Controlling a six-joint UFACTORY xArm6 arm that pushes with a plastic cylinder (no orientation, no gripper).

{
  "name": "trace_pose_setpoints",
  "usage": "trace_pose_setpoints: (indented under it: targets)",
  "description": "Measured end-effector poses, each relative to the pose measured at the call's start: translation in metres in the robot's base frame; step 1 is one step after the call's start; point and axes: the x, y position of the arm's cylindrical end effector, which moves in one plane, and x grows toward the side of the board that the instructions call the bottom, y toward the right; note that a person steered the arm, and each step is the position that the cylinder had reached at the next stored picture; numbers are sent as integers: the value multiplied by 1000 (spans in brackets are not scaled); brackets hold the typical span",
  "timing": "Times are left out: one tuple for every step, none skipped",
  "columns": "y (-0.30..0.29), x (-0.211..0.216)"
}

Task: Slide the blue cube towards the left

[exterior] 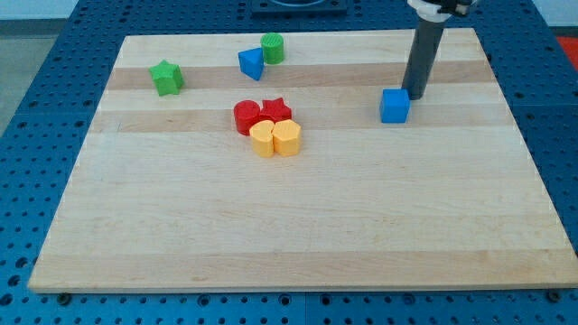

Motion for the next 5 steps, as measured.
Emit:
trace_pose_setpoints:
  targets:
    - [-14, 10]
    - [-15, 10]
    - [3, -3]
    - [15, -4]
    - [53, -4]
